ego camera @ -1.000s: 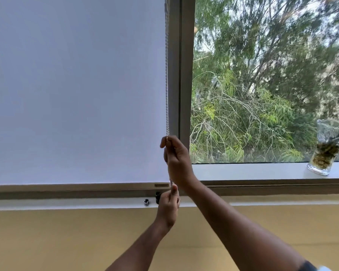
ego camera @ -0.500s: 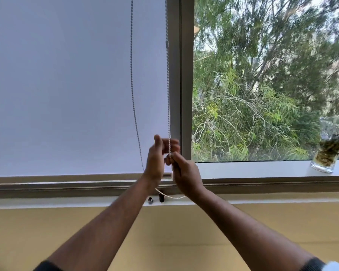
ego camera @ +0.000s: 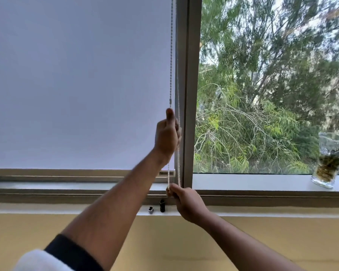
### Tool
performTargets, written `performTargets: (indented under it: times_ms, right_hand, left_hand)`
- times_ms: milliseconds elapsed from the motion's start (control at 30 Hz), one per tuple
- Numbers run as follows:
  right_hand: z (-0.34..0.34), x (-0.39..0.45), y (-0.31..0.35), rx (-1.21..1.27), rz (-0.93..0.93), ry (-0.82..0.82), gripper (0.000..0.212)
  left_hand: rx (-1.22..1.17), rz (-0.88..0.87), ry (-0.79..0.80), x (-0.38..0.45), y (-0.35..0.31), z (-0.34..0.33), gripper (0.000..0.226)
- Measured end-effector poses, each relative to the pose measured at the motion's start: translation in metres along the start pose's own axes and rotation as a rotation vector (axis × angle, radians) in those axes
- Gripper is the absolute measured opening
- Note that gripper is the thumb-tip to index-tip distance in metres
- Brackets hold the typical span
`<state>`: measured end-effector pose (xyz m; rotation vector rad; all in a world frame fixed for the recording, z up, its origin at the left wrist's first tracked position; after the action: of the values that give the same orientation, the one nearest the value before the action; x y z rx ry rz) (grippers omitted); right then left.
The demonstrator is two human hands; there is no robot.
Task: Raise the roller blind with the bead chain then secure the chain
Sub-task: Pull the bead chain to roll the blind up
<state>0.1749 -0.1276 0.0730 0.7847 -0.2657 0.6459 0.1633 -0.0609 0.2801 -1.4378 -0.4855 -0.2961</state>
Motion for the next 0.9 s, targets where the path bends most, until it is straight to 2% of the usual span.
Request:
performTargets:
  times_ms: [67, 167, 267, 333, 467, 567, 700, 767, 833, 900]
  right_hand:
    - [0.000, 0.004, -0.009, 0.078, -0.097, 0.048, 0.012]
    - [0.027, 0.016, -0.007, 0.449, -0.179, -0.066, 0.032]
    - [0.071, 0.038, 0.021, 0.721, -0.160, -0.202, 0.026]
    - [0.097, 0.053, 0.046, 0.839, -0.144, -0.259, 0.031]
    - [0.143, 0.081, 0.111, 1.106, -0.019, -0.260, 0.040]
    - [0.173, 0.103, 0.145, 1.075, 0.117, -0.337, 0.029]
    - [0.174, 0.102, 0.160, 0.886, 0.261, -0.454, 0.030]
    - [0.163, 0.094, 0.158, 0.778, 0.312, -0.442, 0.024]
    - [0.157, 0.088, 0.149, 0.691, 0.319, -0.439, 0.020]
    - [0.155, 0.083, 0.139, 0.625, 0.307, -0.455, 0.018]
  left_hand:
    - [0.006, -0.015, -0.023, -0.008, 0.011, 0.000, 0.061]
    - [0.055, -0.024, -0.023, -0.019, 0.033, -0.002, 0.064]
    - [0.070, -0.001, -0.025, -0.030, 0.060, -0.002, 0.064]
    - [0.067, 0.002, -0.034, -0.034, 0.073, -0.002, 0.065]
    - [0.072, 0.045, -0.017, -0.043, 0.088, -0.010, 0.064]
    - [0.058, 0.084, -0.014, -0.049, 0.090, -0.016, 0.054]
    - [0.159, 0.083, -0.012, -0.050, 0.091, -0.015, 0.056]
    - [0.175, 0.085, 0.020, -0.049, 0.094, -0.009, 0.062]
    - [0.210, 0.034, 0.040, -0.043, 0.089, 0.003, 0.078]
    - [0.204, 0.008, 0.041, -0.032, 0.078, 0.015, 0.079]
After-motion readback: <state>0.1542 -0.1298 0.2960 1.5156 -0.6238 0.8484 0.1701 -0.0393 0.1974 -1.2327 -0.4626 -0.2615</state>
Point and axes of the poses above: each hand's wrist, its own x-axis towards the middle knuckle, its own z-axis out of the back of the hand, y = z × x, the point moved 10 cm from there along x, towards the middle knuckle, and after that the axes turned 14 degrees about x, right-handed, at the moved point
